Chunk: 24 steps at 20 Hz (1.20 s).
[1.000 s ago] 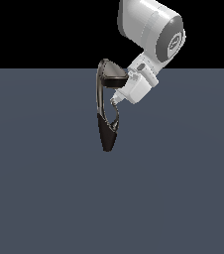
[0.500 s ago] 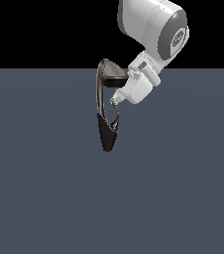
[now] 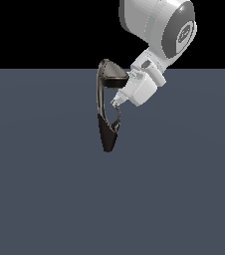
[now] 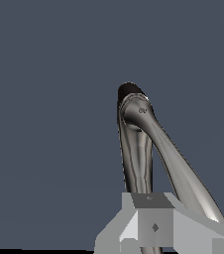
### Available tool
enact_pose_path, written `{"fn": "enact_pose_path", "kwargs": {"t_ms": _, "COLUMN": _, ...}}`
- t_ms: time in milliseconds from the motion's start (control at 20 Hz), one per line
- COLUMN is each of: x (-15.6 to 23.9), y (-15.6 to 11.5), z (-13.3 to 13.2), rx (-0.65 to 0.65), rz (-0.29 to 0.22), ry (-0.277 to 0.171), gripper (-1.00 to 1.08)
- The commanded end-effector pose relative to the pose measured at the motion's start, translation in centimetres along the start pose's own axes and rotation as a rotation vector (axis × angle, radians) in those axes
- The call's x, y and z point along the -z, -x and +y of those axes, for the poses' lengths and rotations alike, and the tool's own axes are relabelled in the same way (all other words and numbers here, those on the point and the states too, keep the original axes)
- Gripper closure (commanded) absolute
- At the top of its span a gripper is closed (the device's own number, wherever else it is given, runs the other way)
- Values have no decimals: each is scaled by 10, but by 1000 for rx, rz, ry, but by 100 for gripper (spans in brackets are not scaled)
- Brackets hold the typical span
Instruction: Turn on the faucet by rotating a designated handle.
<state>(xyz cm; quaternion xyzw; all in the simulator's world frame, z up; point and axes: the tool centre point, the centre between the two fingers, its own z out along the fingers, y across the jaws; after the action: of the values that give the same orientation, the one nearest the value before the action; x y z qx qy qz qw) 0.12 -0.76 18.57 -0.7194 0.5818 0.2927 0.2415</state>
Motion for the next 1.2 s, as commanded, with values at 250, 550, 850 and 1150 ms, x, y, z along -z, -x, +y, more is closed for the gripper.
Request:
{"fn": "enact_pose_path", "kwargs": {"t_ms": 250, "x": 0, "y": -7, "z": 24, "rx": 1, "rz": -3, "ry": 4, "gripper": 108}}
{"fn": "enact_pose_path", "kwargs": {"t_ms": 550, "x": -1, "y": -14, "z": 49, "rx": 3, "rz": -6, "ry": 9, "gripper": 108}}
{"fn": "enact_pose_path", "kwargs": {"t_ms": 850, "x": 0, "y": -25, "z": 50, "rx": 19, "rz": -3, "ry": 4, "gripper": 108}}
{"fn": "enact_pose_path", "kwargs": {"t_ms": 1150, "x": -1, "y": -64, "z": 70, "rx": 4, "rz": -7, "ry": 10, "gripper": 108}}
